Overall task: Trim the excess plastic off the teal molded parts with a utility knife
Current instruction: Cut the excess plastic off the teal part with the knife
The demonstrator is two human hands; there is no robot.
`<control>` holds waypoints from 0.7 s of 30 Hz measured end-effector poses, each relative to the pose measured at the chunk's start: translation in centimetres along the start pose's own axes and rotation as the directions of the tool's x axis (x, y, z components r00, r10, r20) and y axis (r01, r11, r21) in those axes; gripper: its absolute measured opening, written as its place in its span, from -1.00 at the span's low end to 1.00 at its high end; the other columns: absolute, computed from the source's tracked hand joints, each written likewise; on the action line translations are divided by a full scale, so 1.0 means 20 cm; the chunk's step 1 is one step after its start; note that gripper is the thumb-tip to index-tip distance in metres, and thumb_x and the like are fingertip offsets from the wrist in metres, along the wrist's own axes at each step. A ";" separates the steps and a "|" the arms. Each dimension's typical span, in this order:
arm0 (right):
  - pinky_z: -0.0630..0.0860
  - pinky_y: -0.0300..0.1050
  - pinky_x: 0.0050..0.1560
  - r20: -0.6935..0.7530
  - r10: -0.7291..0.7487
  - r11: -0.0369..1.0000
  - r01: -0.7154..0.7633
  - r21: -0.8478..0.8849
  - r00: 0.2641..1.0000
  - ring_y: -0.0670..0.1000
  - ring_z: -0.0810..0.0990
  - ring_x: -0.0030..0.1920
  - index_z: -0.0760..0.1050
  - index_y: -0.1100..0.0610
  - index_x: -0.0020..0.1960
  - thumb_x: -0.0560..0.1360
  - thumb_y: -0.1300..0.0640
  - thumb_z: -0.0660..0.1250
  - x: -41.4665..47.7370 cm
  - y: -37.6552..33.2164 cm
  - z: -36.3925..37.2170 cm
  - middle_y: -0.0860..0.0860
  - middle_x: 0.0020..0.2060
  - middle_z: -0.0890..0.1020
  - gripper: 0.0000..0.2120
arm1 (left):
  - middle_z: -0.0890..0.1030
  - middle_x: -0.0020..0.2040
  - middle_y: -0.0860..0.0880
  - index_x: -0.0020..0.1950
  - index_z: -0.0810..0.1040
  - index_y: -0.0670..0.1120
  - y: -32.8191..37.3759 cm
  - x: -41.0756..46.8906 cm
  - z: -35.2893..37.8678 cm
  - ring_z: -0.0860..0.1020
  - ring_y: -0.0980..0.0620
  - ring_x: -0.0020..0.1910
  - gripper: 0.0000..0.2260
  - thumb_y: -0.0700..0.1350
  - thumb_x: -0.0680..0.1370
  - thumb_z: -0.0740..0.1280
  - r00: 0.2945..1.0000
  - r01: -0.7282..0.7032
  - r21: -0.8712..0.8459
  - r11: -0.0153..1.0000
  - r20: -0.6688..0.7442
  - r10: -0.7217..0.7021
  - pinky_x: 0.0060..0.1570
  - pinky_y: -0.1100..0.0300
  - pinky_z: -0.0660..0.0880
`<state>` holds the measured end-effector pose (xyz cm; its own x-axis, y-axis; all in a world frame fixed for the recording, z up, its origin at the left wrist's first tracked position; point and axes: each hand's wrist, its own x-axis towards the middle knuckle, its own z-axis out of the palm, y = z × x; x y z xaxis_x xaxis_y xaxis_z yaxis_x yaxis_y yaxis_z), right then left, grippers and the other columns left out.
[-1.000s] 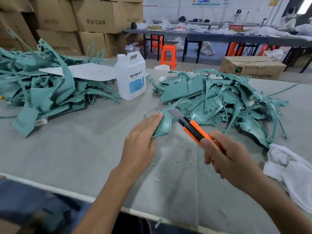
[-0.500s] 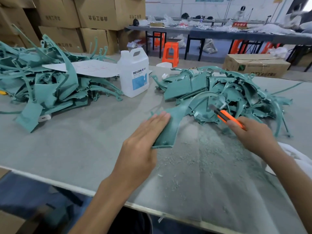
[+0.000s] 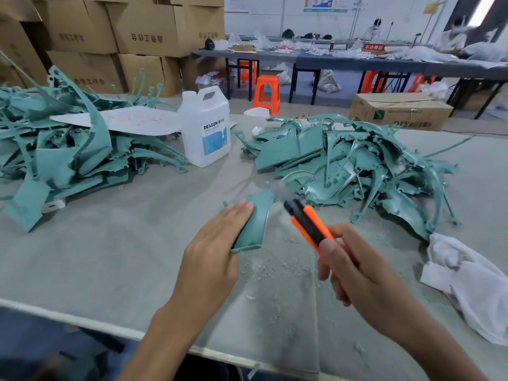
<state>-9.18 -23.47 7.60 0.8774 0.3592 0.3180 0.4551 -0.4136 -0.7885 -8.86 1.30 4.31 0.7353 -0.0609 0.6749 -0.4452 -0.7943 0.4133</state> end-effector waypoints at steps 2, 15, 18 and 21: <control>0.48 -0.12 -0.41 0.051 -0.017 0.995 0.022 -0.101 0.999 0.00 0.57 -0.42 0.44 -0.16 0.10 0.55 -0.34 0.10 -0.02 -0.02 0.00 -0.03 -0.29 0.63 -0.67 | 0.48 0.42 0.01 0.42 0.50 -0.14 0.00 0.00 0.00 0.46 0.01 0.42 -0.33 -0.48 0.33 0.22 1.000 -0.010 0.008 1.000 -0.002 0.010 0.37 -0.02 0.41; 0.57 0.15 -0.28 -0.385 0.297 0.892 -0.398 -0.216 0.874 0.12 0.57 -0.35 0.46 -0.06 -0.05 0.65 -0.14 0.14 0.24 0.29 -0.19 0.08 -0.32 0.61 -0.78 | 0.59 0.31 0.08 0.51 0.39 0.17 0.06 -0.11 -0.08 0.64 0.14 0.03 -0.34 -0.40 0.52 0.24 0.992 0.102 -0.254 0.962 -0.042 -0.117 0.15 0.41 0.45; 0.47 -0.08 -0.57 -0.402 0.059 0.997 -0.074 -0.024 0.914 -0.05 0.50 -0.50 0.45 -0.21 -0.04 0.64 -0.15 0.16 0.18 0.15 -0.02 0.03 -0.37 0.58 -0.87 | 0.65 0.20 0.12 0.44 0.41 0.32 0.05 -0.12 -0.01 0.52 0.04 0.11 -0.35 -0.37 0.58 0.31 0.958 0.275 -0.382 0.883 0.027 -0.286 -0.10 0.53 0.44; 0.42 -0.08 -0.60 -0.131 -0.084 0.996 0.082 -0.019 0.988 -0.03 0.49 -0.52 0.45 -0.24 0.06 0.62 -0.31 0.12 0.11 0.06 0.11 0.01 -0.33 0.60 -0.78 | 0.50 0.36 0.31 0.47 0.39 0.27 0.08 -0.11 0.00 0.52 0.18 0.31 -0.43 -0.24 0.56 0.28 0.967 0.248 -0.340 0.907 0.025 -0.255 0.22 0.35 0.47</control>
<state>-7.02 -21.30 6.19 0.8483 0.2799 0.4495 0.5287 -0.3982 -0.7497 -11.14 0.27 3.53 0.8371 0.1287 0.5317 -0.3950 -0.5302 0.7502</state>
